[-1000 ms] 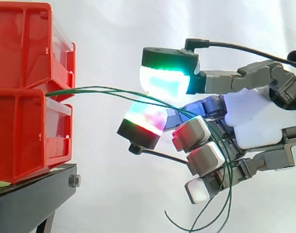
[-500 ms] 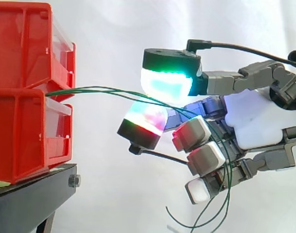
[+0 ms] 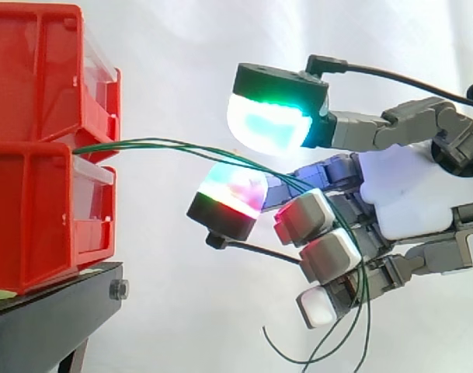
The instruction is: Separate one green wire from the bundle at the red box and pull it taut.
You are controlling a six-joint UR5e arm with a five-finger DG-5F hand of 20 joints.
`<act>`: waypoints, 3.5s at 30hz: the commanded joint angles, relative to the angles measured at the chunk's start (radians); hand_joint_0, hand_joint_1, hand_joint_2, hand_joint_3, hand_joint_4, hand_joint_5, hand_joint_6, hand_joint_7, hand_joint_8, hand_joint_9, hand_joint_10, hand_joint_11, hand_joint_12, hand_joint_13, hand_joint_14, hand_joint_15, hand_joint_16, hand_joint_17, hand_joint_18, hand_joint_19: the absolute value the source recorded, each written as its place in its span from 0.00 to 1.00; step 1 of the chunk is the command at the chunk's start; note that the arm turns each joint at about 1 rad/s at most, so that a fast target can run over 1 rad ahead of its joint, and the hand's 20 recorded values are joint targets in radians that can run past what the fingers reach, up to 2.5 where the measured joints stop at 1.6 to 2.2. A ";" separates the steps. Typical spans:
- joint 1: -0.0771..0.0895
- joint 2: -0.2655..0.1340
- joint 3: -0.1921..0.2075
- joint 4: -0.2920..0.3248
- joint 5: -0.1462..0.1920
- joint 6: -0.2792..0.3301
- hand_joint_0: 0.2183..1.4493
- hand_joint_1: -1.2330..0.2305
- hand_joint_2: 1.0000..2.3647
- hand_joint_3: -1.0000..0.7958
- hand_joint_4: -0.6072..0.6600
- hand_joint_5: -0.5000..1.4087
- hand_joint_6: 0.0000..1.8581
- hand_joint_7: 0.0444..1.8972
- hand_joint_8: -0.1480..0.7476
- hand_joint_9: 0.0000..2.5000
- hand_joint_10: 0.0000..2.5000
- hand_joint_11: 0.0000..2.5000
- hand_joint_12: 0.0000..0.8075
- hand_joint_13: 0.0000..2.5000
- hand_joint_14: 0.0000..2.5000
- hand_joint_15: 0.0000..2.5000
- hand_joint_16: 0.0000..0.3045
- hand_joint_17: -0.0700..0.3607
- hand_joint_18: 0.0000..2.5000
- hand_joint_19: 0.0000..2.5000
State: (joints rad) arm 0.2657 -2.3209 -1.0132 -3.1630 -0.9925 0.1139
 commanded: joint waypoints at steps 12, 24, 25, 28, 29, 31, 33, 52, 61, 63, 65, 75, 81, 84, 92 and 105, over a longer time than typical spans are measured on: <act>0.000 0.000 -0.002 0.000 0.000 0.001 0.35 0.26 0.01 0.39 0.50 0.17 0.50 0.48 0.45 0.46 0.01 0.43 0.41 0.45 0.01 0.37 0.17 0.43 0.32 0.29; 0.000 0.000 -0.002 0.001 0.000 -0.002 0.39 0.22 0.00 0.28 0.51 0.17 0.50 0.46 0.44 0.45 0.01 0.42 0.40 0.45 0.01 0.36 0.16 0.42 0.32 0.28; 0.000 0.000 -0.002 0.001 0.000 -0.002 0.39 0.21 0.00 0.28 0.51 0.17 0.50 0.46 0.44 0.45 0.01 0.42 0.40 0.45 0.01 0.36 0.16 0.42 0.32 0.27; 0.001 0.000 -0.002 0.000 0.000 -0.002 0.36 0.20 0.00 0.28 0.53 0.17 0.50 0.46 0.44 0.45 0.01 0.42 0.40 0.45 0.01 0.36 0.16 0.42 0.32 0.27; 0.001 0.000 -0.002 0.000 0.000 0.000 0.34 0.21 0.00 0.28 0.53 0.17 0.49 0.46 0.44 0.45 0.01 0.41 0.40 0.45 0.01 0.36 0.16 0.42 0.31 0.28; 0.000 0.000 -0.002 0.000 0.000 0.001 0.27 0.24 0.00 0.28 0.54 0.17 0.49 0.45 0.45 0.46 0.01 0.41 0.41 0.45 0.01 0.36 0.17 0.43 0.32 0.28; 0.000 0.000 -0.002 0.000 0.000 0.001 0.23 0.32 0.00 0.28 0.54 0.18 0.49 0.44 0.47 0.47 0.01 0.40 0.44 0.45 0.01 0.36 0.18 0.45 0.33 0.29; 0.000 0.000 -0.002 0.001 0.003 0.003 0.32 0.35 0.01 0.41 0.49 0.18 0.49 0.51 0.45 0.48 0.01 0.40 0.41 0.44 0.01 0.36 0.16 0.42 0.31 0.30; 0.001 0.000 -0.002 0.000 0.001 0.003 0.33 0.33 0.02 0.45 0.45 0.19 0.49 0.52 0.45 0.49 0.01 0.39 0.41 0.43 0.01 0.36 0.16 0.42 0.31 0.30; 0.000 0.000 -0.002 0.000 0.001 0.001 0.31 0.35 0.01 0.39 0.50 0.19 0.48 0.52 0.44 0.48 0.01 0.39 0.42 0.43 0.01 0.35 0.16 0.42 0.31 0.30; 0.001 0.000 -0.002 0.000 0.000 0.001 0.29 0.38 0.01 0.33 0.51 0.19 0.48 0.49 0.45 0.48 0.01 0.38 0.42 0.43 0.01 0.35 0.17 0.43 0.31 0.30; 0.000 0.000 -0.002 0.001 0.001 0.001 0.25 0.39 0.00 0.28 0.54 0.19 0.47 0.52 0.47 0.48 0.01 0.38 0.44 0.43 0.01 0.35 0.18 0.44 0.31 0.30; 0.001 0.000 -0.002 0.000 0.001 0.000 0.32 0.32 0.01 0.36 0.52 0.19 0.48 0.53 0.45 0.48 0.01 0.38 0.42 0.43 0.01 0.35 0.16 0.42 0.31 0.30; 0.003 0.000 -0.002 0.000 0.001 0.001 0.32 0.32 0.01 0.40 0.50 0.19 0.48 0.53 0.45 0.48 0.01 0.39 0.42 0.43 0.01 0.35 0.16 0.42 0.31 0.30; 0.003 0.000 -0.002 0.000 0.003 0.003 0.32 0.31 0.02 0.45 0.44 0.20 0.49 0.55 0.42 0.49 0.01 0.38 0.41 0.42 0.01 0.34 0.16 0.42 0.31 0.30; 0.004 0.000 -0.002 0.000 0.005 0.003 0.31 0.28 0.01 0.48 0.38 0.21 0.48 0.57 0.36 0.35 0.01 0.13 0.38 0.26 0.01 0.15 0.15 0.40 0.23 0.23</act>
State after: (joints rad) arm 0.2692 -2.3209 -1.0155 -3.1631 -0.9880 0.1155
